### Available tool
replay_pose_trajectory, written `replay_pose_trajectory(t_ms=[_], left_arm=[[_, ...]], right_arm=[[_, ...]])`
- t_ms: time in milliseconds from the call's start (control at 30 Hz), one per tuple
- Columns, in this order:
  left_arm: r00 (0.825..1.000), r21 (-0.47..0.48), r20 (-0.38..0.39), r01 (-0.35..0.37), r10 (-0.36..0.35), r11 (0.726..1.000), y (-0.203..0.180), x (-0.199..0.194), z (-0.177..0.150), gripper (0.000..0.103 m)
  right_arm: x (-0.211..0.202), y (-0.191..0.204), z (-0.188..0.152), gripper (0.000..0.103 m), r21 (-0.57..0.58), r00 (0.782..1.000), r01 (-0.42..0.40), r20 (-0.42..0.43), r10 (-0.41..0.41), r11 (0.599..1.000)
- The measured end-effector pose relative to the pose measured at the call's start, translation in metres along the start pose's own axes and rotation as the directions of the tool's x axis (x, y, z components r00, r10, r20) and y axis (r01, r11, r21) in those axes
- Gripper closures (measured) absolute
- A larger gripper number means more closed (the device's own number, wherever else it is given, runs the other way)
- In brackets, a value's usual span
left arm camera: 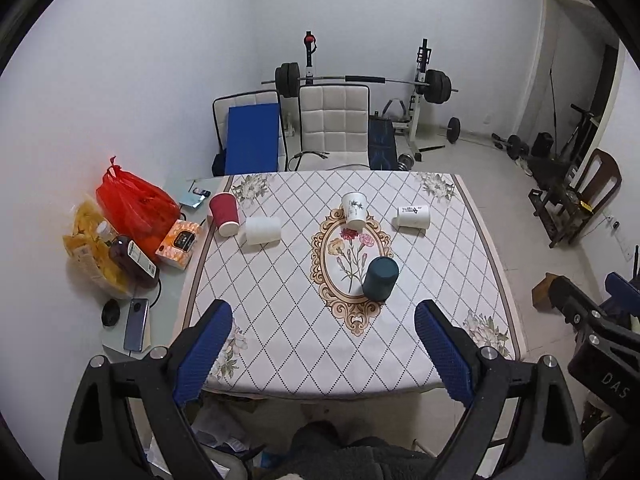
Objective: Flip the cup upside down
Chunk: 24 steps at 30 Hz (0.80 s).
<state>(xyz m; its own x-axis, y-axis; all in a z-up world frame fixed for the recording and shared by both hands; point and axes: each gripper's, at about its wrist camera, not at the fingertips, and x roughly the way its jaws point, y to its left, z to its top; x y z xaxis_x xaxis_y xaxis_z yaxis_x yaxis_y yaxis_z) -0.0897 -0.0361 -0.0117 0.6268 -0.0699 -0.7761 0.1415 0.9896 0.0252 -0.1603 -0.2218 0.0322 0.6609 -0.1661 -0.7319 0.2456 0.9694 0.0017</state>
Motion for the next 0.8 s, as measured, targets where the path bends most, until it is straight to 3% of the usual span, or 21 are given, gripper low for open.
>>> replay_pose_trajectory(t_ms=[200,267,800], left_arm=[[0.999,-0.008,0.029,-0.037,0.037,0.999,0.000,-0.011,-0.003,0.009],[0.999,-0.014,0.032,-0.038,0.039,0.999,0.001,-0.013,-0.003,0.000],[0.998,-0.023,0.046,-0.034,0.035,0.999,0.004,-0.018,-0.002,0.000]], right_arm=[[-0.017,0.000,0.003,0.001,-0.009,1.000,-0.008,0.030,0.008,1.000],[-0.021,-0.001,0.004,0.001,-0.009,0.999,-0.005,0.035,0.005,1.000],[-0.021,0.000,0.012,0.001,-0.027,0.999,-0.004,0.034,0.005,1.000]])
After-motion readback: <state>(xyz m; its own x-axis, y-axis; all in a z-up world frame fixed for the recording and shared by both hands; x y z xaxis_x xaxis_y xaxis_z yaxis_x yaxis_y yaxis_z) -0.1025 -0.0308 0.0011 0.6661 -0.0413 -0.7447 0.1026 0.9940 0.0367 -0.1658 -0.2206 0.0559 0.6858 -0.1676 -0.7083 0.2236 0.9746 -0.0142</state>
